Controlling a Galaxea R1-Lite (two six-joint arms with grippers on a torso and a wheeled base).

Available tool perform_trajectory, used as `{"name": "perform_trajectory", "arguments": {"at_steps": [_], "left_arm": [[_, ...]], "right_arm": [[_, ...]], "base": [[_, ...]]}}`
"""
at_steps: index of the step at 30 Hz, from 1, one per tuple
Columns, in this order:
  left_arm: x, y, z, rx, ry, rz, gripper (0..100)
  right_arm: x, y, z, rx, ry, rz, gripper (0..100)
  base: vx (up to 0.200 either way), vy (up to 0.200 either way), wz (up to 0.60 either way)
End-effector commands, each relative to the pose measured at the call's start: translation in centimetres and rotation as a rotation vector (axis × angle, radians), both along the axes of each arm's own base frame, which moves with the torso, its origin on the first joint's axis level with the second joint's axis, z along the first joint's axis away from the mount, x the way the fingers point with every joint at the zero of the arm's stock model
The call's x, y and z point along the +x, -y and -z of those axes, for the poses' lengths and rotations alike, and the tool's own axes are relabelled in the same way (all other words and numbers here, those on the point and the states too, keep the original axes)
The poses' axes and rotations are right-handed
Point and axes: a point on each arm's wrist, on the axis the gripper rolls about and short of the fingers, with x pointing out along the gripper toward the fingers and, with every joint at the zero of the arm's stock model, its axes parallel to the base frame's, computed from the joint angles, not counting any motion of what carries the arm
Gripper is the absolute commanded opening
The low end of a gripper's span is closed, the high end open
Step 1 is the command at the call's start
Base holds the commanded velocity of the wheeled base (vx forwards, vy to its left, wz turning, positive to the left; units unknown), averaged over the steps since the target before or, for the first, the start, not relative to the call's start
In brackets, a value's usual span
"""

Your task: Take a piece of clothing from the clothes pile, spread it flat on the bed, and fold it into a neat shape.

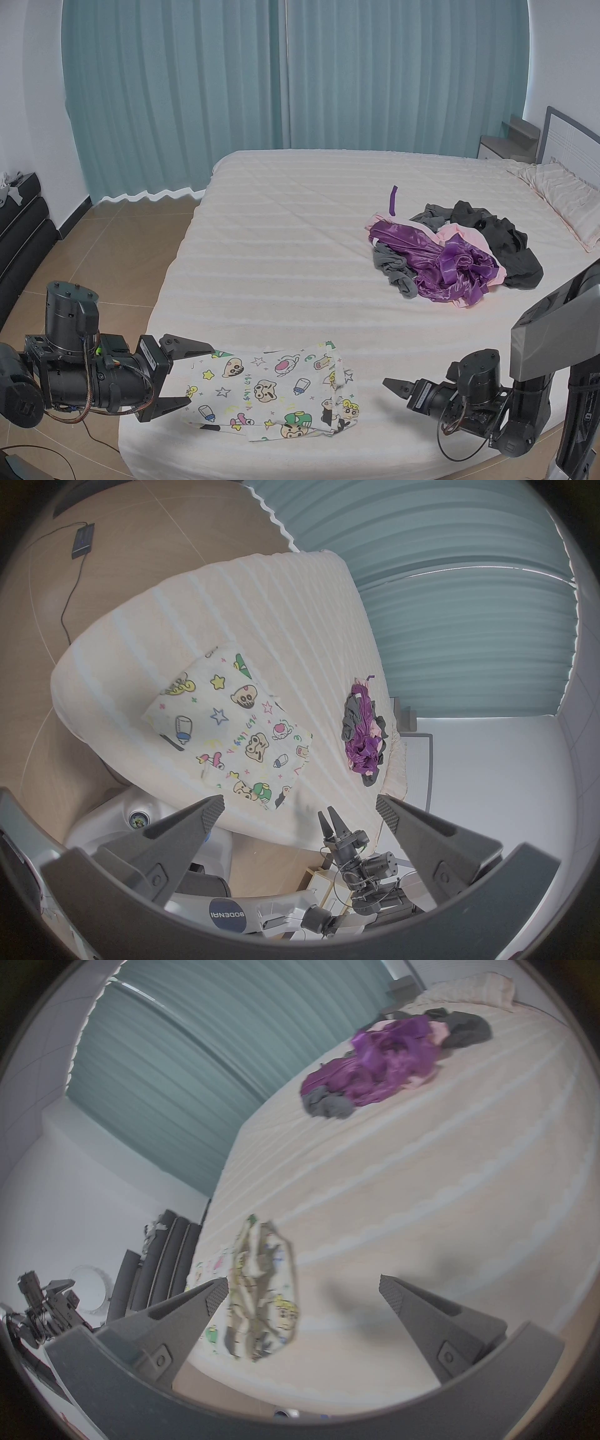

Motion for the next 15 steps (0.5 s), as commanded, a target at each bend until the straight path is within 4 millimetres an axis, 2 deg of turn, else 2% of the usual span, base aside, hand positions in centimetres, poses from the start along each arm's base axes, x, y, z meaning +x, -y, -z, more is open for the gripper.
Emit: {"name": "perform_trajectory", "arguments": {"at_steps": [1, 7, 12, 15], "left_arm": [[0.0, 0.0, 0.2, 0.001, -0.01, -0.002, 100], [0.1, 0.1, 0.3, 0.004, -0.017, -0.002, 100], [0.1, 0.1, 0.4, 0.006, -0.021, 0.0, 100], [0.1, 0.1, 0.5, 0.008, -0.025, 0.002, 100]], "right_arm": [[0.6, -2.7, 0.2, 0.022, 0.049, -0.073, 100], [1.4, -4.6, 1.1, -0.027, 0.003, -0.12, 100], [1.0, -5.6, 1.2, -0.057, 0.012, -0.187, 100], [1.1, -6.3, 2.0, -0.08, 0.016, -0.222, 100]], "base": [[0.0, 0.2, 0.0], [0.0, 0.0, 0.0], [0.0, 0.0, 0.0], [0.0, 0.0, 0.0]]}}
